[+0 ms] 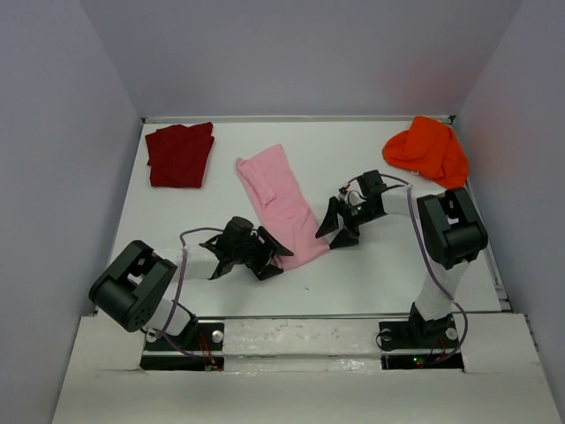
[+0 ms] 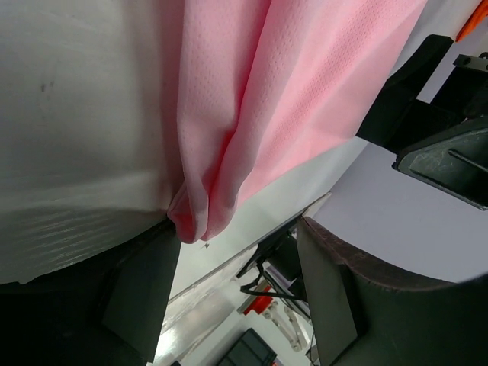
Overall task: Fold and stack the t-shirts
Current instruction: Grab one side of the 2/3 rectangular tshirt with both arms
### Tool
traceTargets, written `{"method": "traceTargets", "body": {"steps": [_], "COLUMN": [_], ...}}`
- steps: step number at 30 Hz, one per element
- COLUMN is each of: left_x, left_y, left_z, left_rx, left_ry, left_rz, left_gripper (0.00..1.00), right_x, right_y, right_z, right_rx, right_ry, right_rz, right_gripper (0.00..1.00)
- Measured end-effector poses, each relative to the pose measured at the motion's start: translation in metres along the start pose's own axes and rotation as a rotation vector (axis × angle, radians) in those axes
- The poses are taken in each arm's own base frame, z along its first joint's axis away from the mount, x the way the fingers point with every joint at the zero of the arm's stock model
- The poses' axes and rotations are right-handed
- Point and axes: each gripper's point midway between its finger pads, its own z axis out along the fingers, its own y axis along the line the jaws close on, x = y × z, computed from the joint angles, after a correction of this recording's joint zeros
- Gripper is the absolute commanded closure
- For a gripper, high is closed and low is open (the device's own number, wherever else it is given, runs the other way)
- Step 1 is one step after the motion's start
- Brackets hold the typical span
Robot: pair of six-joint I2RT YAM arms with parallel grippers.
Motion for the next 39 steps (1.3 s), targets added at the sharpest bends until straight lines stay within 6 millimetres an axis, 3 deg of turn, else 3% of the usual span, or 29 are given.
{"method": "traceTargets", "body": {"steps": [4, 5, 9, 10, 11, 13, 16, 26, 27, 30, 32, 33, 35, 39], "left_x": [0.0, 0.0, 0.0, 0.0, 0.0, -0.001, 0.0, 0.001, 0.002, 0.002, 0.005, 0.005, 0.007, 0.009], "left_y": [-0.004, -0.005, -0.005, -0.005, -0.004, 0.001, 0.002, 0.004, 0.003, 0.005, 0.006, 0.006, 0.003, -0.002], "left_z": [0.004, 0.004, 0.004, 0.004, 0.005, 0.006, 0.007, 0.01, 0.012, 0.016, 0.019, 0.021, 0.023, 0.028], "left_rx": [0.004, 0.005, 0.005, 0.005, 0.002, -0.014, -0.016, -0.026, -0.027, -0.036, -0.044, -0.045, -0.041, -0.036], "left_ry": [0.007, 0.009, 0.009, 0.009, 0.008, 0.008, 0.012, 0.031, 0.037, 0.043, 0.058, 0.063, 0.076, 0.094], "left_rz": [0.007, 0.008, 0.012, 0.013, 0.017, 0.02, 0.021, 0.027, 0.029, 0.037, 0.037, 0.041, 0.046, 0.058], "left_gripper": [0.24, 0.24, 0.3, 0.38, 0.4, 0.4, 0.45, 0.51, 0.58, 0.66, 0.85, 0.94, 0.99, 1.0], "right_x": [0.001, 0.001, 0.003, 0.003, 0.003, 0.003, 0.002, 0.002, 0.002, 0.002, 0.001, 0.001, 0.001, 0.001], "right_y": [-0.001, -0.001, -0.008, -0.009, -0.01, -0.01, -0.01, -0.011, -0.011, -0.011, -0.011, -0.011, -0.01, -0.01], "right_z": [0.001, 0.001, 0.003, 0.003, 0.003, 0.003, 0.003, 0.003, 0.003, 0.003, 0.003, 0.003, 0.003, 0.003], "right_rx": [-0.007, -0.006, 0.015, 0.021, 0.024, 0.026, 0.027, 0.032, 0.032, 0.032, 0.032, 0.032, 0.031, 0.032], "right_ry": [-0.001, -0.002, -0.007, -0.008, -0.009, -0.012, -0.013, -0.016, -0.016, -0.016, -0.017, -0.017, -0.017, -0.017], "right_rz": [0.008, 0.01, 0.02, 0.026, 0.026, 0.025, 0.025, 0.026, 0.026, 0.026, 0.028, 0.031, 0.03, 0.027], "right_gripper": [0.29, 0.38, 0.53, 0.54, 0.53, 0.52, 0.65, 0.68, 0.76, 0.87, 1.0, 1.0, 1.0, 1.0]}}
